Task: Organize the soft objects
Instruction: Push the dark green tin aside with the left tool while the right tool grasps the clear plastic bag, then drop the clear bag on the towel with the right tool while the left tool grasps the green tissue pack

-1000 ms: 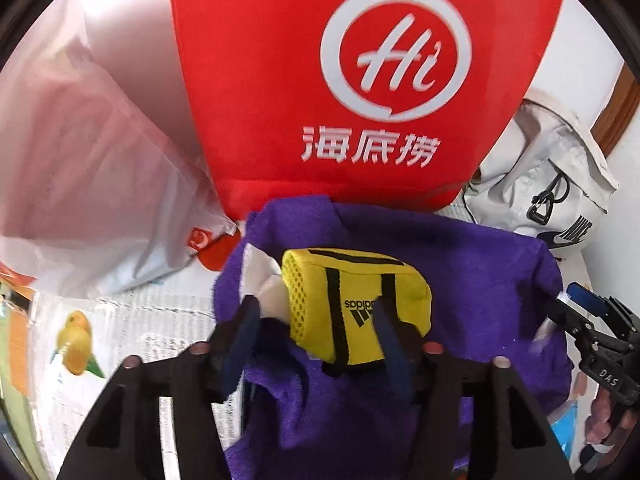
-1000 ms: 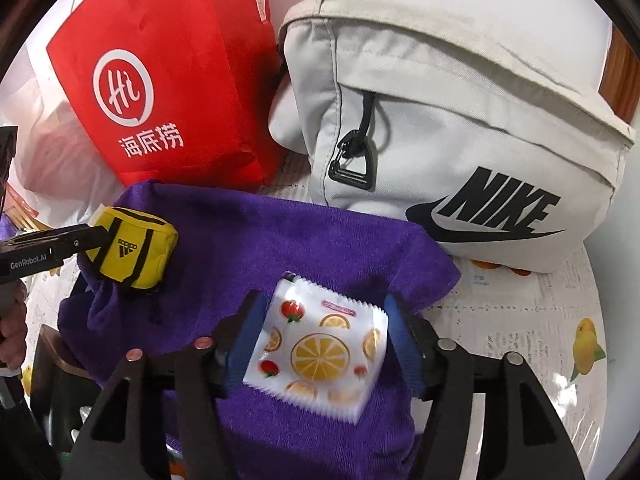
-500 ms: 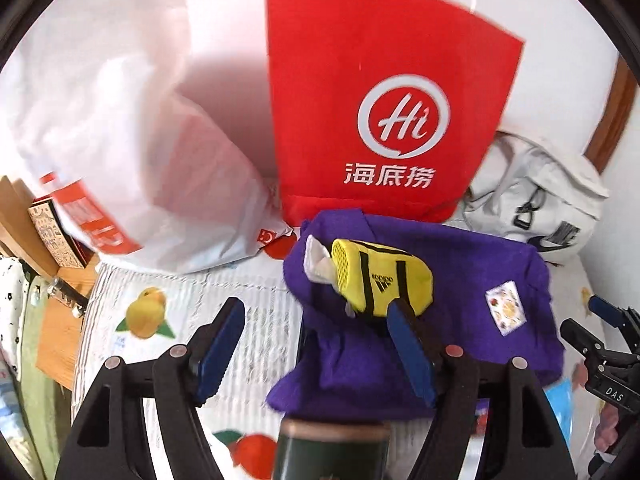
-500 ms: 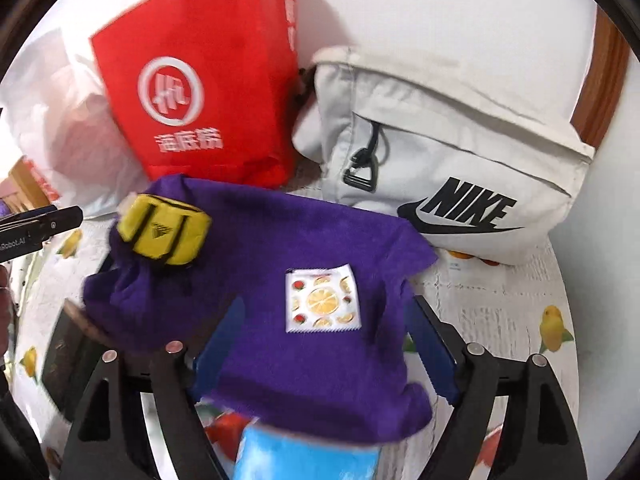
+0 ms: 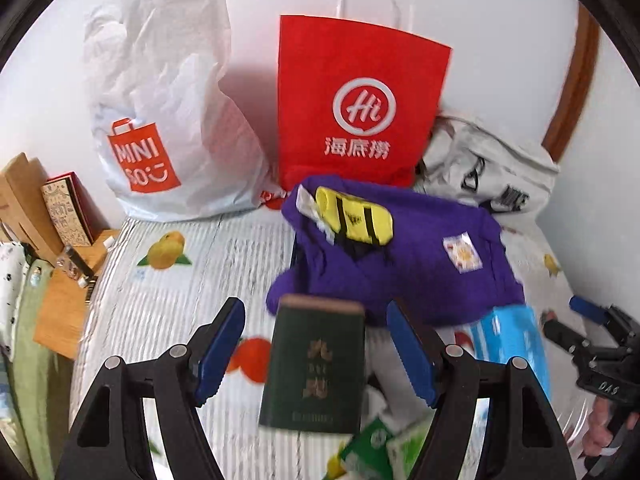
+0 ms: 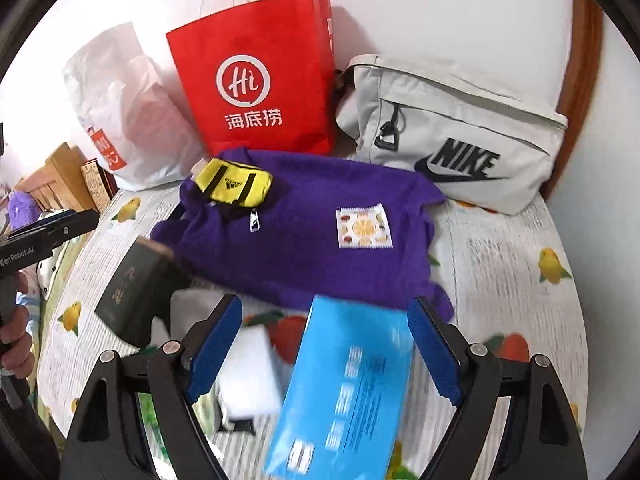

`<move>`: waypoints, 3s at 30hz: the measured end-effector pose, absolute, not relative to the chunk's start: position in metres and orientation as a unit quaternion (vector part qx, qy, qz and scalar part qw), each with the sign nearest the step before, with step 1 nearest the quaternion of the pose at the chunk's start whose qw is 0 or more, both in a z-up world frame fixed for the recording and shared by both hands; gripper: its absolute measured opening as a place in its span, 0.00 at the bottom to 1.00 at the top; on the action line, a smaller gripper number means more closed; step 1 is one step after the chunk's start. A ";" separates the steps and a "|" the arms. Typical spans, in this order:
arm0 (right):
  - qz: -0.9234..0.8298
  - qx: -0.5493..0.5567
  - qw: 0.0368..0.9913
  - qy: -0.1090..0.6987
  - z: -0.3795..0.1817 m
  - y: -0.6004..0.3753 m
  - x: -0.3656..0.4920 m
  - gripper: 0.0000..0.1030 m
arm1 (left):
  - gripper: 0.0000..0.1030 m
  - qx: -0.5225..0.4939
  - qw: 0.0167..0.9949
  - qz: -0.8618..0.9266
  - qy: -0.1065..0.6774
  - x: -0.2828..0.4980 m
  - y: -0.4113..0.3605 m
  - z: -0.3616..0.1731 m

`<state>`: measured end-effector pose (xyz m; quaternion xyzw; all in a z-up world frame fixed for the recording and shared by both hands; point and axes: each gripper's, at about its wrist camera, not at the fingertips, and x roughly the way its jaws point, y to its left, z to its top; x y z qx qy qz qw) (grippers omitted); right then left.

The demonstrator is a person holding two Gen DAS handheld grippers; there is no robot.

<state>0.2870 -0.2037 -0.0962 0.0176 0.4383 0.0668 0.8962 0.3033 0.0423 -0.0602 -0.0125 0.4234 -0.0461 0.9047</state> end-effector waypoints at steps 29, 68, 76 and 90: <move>0.157 0.051 0.883 0.438 -0.142 -0.154 0.265 0.58 | 0.70 -0.015 0.896 -0.039 0.441 0.297 0.061 -0.081; 0.134 0.023 0.913 0.385 -0.098 -0.168 0.284 0.01 | 0.70 -0.028 0.879 -0.115 0.462 0.268 0.044 -0.099; 0.088 0.032 0.926 0.365 -0.086 -0.209 0.296 0.01 | 0.77 -0.002 0.871 -0.151 0.467 0.262 0.014 -0.107; 0.078 0.040 0.925 0.371 -0.109 -0.228 0.358 0.01 | 0.83 0.026 0.854 -0.196 0.481 0.256 -0.017 -0.131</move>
